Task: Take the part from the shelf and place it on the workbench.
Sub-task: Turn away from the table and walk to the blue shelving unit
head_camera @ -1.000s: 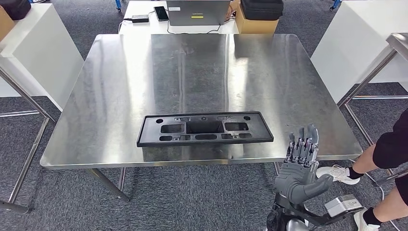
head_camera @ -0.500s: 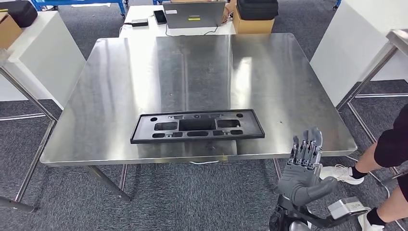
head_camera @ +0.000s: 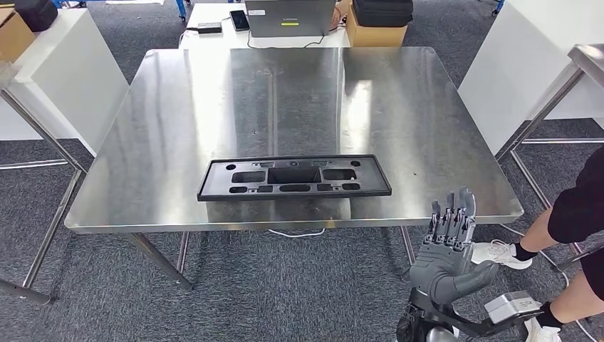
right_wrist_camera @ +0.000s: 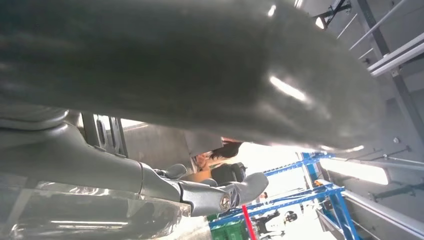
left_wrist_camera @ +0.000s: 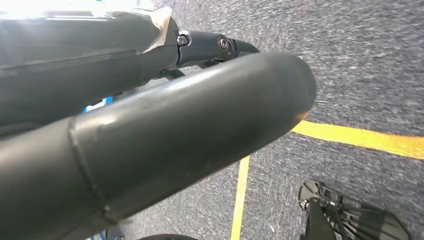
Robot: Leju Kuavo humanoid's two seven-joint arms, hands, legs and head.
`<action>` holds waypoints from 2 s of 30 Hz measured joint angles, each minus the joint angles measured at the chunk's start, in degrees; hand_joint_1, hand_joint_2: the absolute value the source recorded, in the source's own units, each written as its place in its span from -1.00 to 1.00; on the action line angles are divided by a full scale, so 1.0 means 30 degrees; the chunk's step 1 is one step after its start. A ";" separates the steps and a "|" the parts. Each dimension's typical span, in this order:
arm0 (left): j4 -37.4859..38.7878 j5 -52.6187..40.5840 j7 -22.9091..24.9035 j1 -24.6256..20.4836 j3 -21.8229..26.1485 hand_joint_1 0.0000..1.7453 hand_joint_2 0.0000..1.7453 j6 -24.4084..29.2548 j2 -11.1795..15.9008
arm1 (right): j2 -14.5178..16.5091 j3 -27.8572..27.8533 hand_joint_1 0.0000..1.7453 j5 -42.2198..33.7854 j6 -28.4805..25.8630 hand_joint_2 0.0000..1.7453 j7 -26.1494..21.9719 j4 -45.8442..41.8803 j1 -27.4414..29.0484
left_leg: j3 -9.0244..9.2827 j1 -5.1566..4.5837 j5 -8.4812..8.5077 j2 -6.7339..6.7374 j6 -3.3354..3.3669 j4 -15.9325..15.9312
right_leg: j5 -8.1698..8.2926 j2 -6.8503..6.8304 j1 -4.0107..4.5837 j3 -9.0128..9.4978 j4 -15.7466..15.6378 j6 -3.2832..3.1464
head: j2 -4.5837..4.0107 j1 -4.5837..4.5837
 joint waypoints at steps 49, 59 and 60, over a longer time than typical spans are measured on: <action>0.0015 -0.0200 0.0000 -0.0148 -0.0006 -1.00 -1.00 -0.0260 0.0015 | -0.0120 -0.0311 -1.00 -0.0071 0.0370 -1.00 0.0506 0.0040 -0.0108 | -0.2627 0.0221 -0.0354 0.0117 -0.0689 0.2215 | -0.0714 -0.0052 -0.0364 0.1463 -0.0705 -0.0580 | 0.0000 0.0109; 0.0020 -0.0308 0.0000 -0.0162 -0.0006 -1.00 -1.00 -0.0353 0.0049 | -0.0113 -0.0300 -1.00 -0.0157 0.0282 -1.00 0.0557 0.0084 -0.0169 | 0.0291 0.0045 -0.0029 0.0034 -0.0340 -0.0061 | 0.0145 -0.0100 -0.0011 0.0382 -0.0333 -0.0179 | 0.0000 0.0088; 0.0022 -0.0340 0.0000 -0.0161 -0.0006 -1.00 -1.00 -0.0371 0.0047 | -0.0113 -0.0300 -1.00 -0.0182 0.0230 -1.00 0.0572 0.0077 -0.0180 | 0.0208 0.0010 0.0061 0.0043 -0.0217 -0.0101 | 0.0243 -0.0101 0.0000 0.0340 -0.0359 -0.0028 | 0.0000 0.0090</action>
